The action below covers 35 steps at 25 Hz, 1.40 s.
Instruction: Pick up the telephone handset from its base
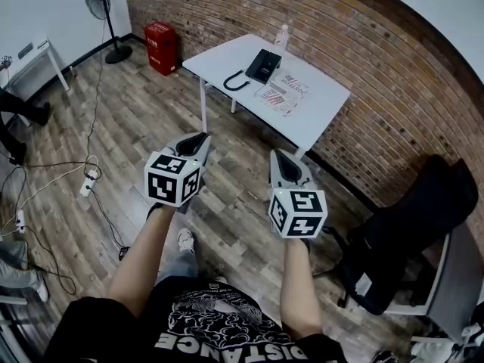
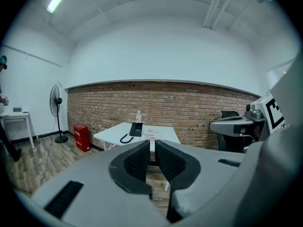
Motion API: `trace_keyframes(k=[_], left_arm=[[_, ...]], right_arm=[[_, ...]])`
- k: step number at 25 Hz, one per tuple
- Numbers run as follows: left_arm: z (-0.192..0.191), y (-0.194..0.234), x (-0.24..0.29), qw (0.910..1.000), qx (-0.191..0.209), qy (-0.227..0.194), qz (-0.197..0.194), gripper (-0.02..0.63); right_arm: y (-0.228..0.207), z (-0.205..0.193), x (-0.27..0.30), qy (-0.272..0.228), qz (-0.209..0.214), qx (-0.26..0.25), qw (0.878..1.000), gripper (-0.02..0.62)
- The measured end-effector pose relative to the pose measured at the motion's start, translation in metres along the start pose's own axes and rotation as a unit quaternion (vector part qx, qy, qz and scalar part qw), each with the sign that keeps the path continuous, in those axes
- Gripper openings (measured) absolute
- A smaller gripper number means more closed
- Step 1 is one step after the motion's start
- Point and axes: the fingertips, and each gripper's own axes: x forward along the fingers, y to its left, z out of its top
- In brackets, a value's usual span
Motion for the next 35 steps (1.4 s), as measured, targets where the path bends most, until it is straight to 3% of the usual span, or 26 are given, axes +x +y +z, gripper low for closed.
trace_keyframes(k=[7,12,25,35], left_arm=[[0.003,0.033,0.047,0.9999,-0.009,0.006,-0.011,0.025],[0.013,0.068,0.092,0.9994,-0.016,0.008,-0.028,0.078],[0.053,0.176,0.204,0.9953,-0.02,0.02,-0.092,0.128],[0.062,0.223,0.255,0.9905,-0.027,0.024,-0.133,0.172]], right_arm=[[-0.013,0.004,0.054,0.005,-0.002,-0.005,1.0,0.002],[-0.024,0.008,0.106,0.014,-0.012,-0.009,1.0,0.002],[-0.041,0.044,0.245,0.029,-0.07,-0.005,0.997,0.002],[-0.048,0.057,0.302,0.033,-0.111,-0.007,0.993,0.002]])
